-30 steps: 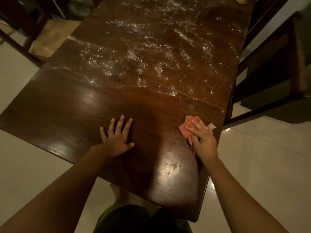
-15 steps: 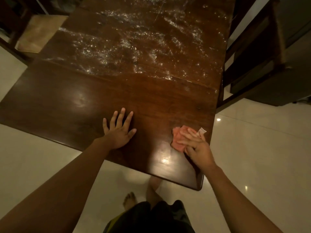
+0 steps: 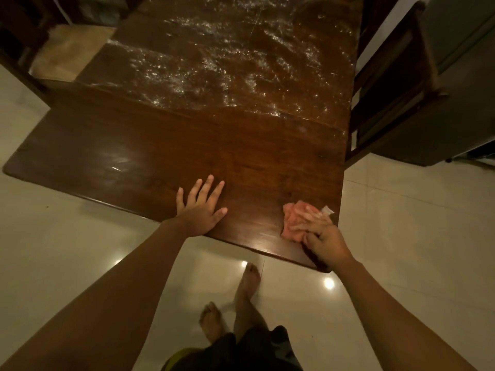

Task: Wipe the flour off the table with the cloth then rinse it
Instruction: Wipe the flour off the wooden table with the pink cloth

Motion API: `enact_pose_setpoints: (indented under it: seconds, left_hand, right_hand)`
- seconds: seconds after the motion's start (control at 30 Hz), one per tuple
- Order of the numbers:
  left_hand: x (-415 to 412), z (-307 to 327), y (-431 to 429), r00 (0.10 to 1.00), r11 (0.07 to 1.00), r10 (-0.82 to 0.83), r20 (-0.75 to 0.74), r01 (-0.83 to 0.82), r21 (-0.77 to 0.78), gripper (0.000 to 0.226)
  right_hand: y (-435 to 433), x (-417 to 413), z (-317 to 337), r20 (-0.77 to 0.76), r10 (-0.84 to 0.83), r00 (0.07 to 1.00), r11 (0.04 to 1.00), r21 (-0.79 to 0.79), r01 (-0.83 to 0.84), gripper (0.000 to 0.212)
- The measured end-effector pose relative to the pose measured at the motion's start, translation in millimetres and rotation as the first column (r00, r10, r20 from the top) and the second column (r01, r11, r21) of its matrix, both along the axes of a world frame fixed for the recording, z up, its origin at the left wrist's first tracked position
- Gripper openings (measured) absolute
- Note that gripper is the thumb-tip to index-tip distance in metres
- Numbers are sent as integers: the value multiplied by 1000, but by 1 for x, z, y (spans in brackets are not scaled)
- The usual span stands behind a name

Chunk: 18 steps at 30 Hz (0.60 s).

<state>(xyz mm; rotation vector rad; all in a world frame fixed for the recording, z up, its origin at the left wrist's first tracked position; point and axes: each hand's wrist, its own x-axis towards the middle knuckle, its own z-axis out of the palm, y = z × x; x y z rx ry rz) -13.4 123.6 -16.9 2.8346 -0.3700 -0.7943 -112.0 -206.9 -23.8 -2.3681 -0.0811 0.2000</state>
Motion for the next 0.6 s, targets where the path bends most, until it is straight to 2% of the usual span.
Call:
enact_pose_setpoints:
  seconds: [0.03, 0.1, 0.13, 0.2, 0.27, 0.33, 0.37, 0.43, 0.53, 0.6]
  left_hand:
    - [0, 1, 0, 1000, 1000, 4, -4, -4, 0, 64]
    - [-1, 1, 0, 1000, 1000, 11, -9, -11, 2, 64]
    - [-1, 1, 0, 1000, 1000, 12, -10, -12, 3, 64]
    - [-3, 0, -1, 1000, 1000, 12, 1, -12, 12, 65]
    - [-4, 0, 0, 1000, 1000, 15, 16, -15, 19, 65]
    - [-2, 1, 2, 1000, 1000, 13, -4, -13, 6, 64]
    - [-1, 2, 2, 1000, 1000, 8, -20, -8, 0, 63]
    - [-1, 4, -4, 999, 1000, 14, -41, -14, 0, 62]
    - [4, 7, -25, 995, 998, 68, -76, -69, -8, 64]
    - [15, 10, -42, 994, 999, 47, -103, -48, -9, 66]
  right_hand:
    - [10, 2, -1, -8, -94, 996, 995, -45, 93, 46]
    - [43, 6, -2, 8, -142, 990, 977, -157, 142, 49]
    - [62, 6, -1, 9, -97, 995, 978, -187, 97, 51]
    - [86, -2, 0, -7, 165, 986, 967, -194, -163, 54]
    - [81, -12, 1, -53, 399, 916, 893, -205, -401, 54]
    - [50, -11, -2, -58, 416, 908, 876, -241, -417, 51]
    - [33, -9, -3, -44, 342, 939, 901, -266, -341, 52]
    - [4, -4, -4, -16, 65, 998, 951, -301, -67, 57]
    - [1, 14, 0, 11, -314, 950, 899, -317, 301, 59]
    - [27, 34, 4, -19, -389, 921, 856, -378, 354, 68]
